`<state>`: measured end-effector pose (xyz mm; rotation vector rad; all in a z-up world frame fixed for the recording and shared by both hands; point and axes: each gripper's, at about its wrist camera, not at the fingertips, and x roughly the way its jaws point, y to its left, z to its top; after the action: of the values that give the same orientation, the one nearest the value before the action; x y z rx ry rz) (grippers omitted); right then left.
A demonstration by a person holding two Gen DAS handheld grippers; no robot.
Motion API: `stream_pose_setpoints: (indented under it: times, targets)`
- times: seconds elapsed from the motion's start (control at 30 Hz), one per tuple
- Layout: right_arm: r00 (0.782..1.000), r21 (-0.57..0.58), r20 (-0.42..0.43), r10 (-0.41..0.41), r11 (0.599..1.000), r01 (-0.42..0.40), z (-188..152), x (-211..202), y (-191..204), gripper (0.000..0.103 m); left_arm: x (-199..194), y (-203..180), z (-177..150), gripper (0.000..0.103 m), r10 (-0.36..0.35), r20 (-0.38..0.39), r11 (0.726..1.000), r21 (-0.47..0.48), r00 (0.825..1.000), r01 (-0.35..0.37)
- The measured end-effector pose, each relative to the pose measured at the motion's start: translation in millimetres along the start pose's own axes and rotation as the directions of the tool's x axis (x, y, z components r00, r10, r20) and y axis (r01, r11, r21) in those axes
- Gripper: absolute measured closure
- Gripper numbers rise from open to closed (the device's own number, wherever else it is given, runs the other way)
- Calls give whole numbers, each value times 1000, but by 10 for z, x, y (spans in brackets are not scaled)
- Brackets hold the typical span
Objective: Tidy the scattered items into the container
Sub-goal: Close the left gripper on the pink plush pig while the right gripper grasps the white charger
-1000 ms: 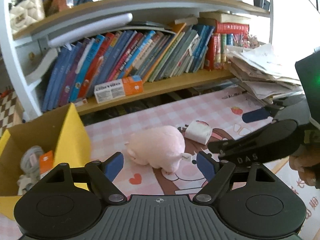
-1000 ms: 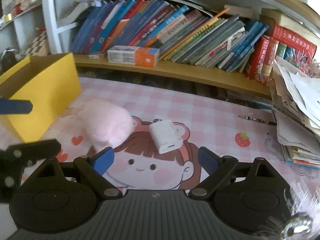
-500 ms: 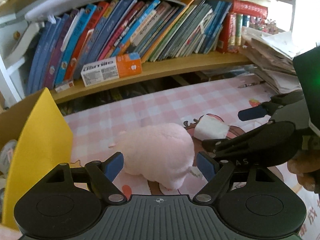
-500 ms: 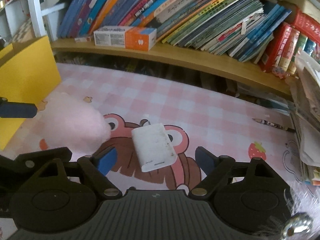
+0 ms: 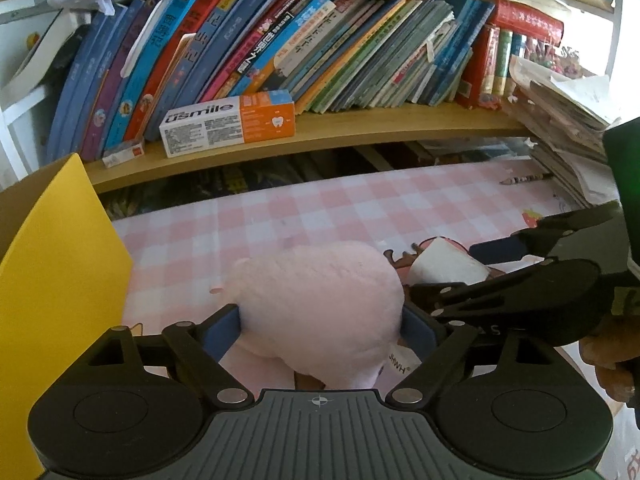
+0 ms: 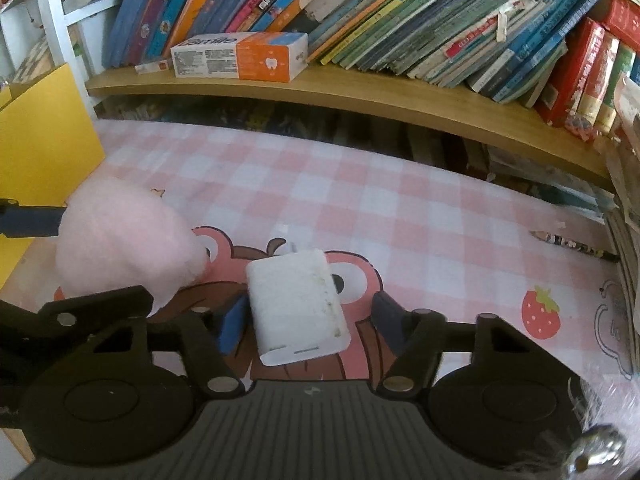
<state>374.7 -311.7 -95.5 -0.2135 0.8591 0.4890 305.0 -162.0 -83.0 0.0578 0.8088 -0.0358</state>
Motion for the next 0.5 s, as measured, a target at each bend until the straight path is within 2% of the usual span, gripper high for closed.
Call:
stream_pose_setpoints:
  times: [0.1, 0.23, 0.5]
  targets:
    - [1000, -2, 6, 8, 1000, -8, 9, -11, 8, 61, 15, 4, -5, 18, 1, 5, 1000, 0, 1000, -1]
    - [1000, -2, 0, 7, 1000, -7, 10, -30, 21, 61, -20, -4, 0, 30, -6, 9, 1000, 9, 1000, 6]
    - [999, 33, -32, 0, 999, 1, -79, -166, 51, 62, -158, 2, -44, 42, -35, 13, 999, 29, 999, 34]
